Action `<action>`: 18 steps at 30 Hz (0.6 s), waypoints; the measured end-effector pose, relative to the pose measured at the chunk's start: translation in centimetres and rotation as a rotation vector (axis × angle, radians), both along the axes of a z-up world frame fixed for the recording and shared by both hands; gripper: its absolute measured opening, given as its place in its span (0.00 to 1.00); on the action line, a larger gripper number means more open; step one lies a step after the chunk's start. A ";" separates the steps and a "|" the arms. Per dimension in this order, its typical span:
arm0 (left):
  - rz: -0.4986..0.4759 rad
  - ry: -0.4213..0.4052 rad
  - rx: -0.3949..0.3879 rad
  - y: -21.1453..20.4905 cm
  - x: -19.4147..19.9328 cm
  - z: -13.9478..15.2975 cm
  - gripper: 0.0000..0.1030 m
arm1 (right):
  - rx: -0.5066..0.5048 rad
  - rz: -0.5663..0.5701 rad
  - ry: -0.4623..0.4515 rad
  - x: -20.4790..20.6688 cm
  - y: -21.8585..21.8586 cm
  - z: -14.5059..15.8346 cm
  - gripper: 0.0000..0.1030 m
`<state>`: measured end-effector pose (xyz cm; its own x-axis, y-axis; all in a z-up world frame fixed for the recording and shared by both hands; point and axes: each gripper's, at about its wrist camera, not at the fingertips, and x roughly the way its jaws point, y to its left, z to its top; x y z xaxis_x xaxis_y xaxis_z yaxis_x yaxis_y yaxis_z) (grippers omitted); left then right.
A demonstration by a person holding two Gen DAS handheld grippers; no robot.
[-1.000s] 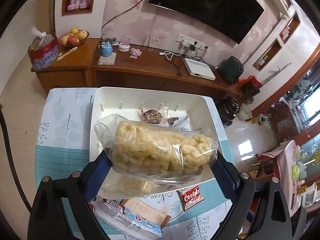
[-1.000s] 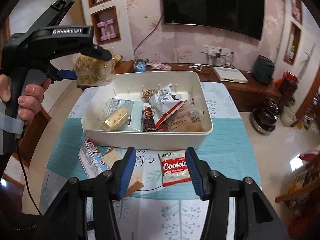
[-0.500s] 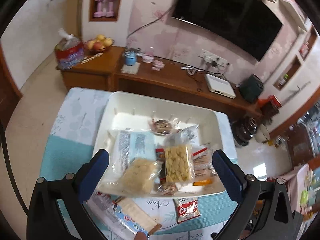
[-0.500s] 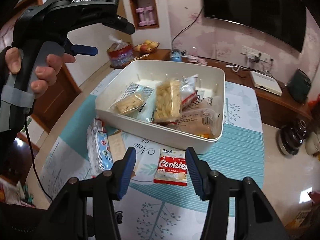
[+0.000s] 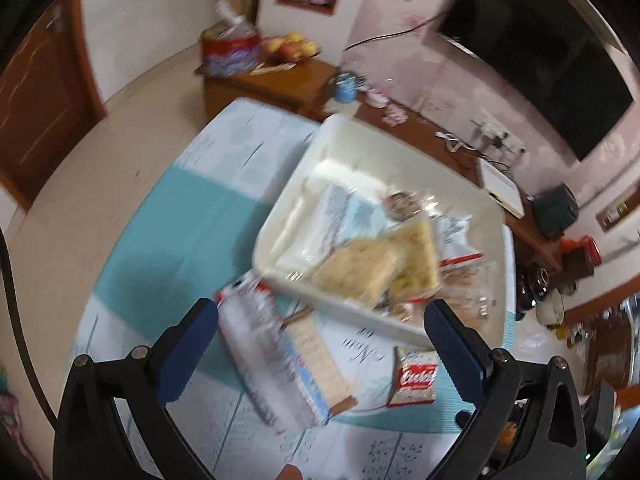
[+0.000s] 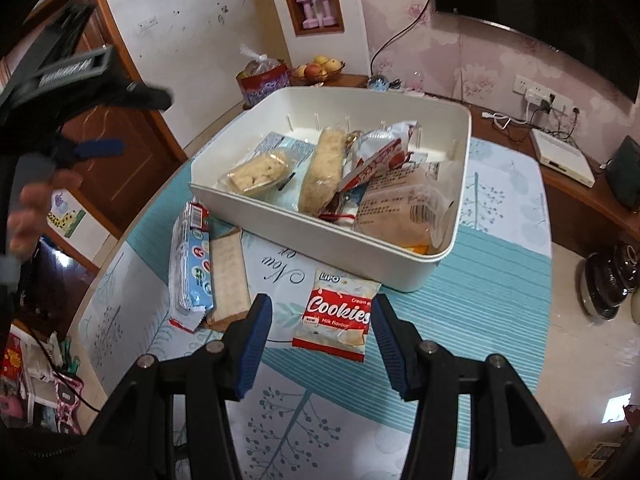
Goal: Organize snacks
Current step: 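Grasp the white printed bag with the left tool while the right grasps the Lipo Cookies packet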
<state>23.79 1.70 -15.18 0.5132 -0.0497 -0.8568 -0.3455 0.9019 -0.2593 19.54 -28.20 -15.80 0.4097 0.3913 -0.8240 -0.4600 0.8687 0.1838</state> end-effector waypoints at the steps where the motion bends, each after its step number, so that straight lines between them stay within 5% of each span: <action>1: 0.015 0.015 -0.009 0.3 -0.5 -0.7 0.99 | 0.003 0.002 0.006 0.1 0.0 -0.2 0.50; 10: 0.121 0.176 -0.126 1.2 -3.3 -7.9 0.99 | 0.015 0.002 0.100 1.1 0.5 -3.1 0.50; 18: 0.168 0.301 -0.236 1.2 -3.7 -12.9 0.98 | 0.057 -0.109 0.244 2.6 0.1 -6.0 0.50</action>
<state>20.14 2.89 -28.05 0.2595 -0.1994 -0.9449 -0.5745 0.7546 -0.3170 22.15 -28.15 -21.84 0.2435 0.4042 -0.8816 -0.3005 0.8957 0.3277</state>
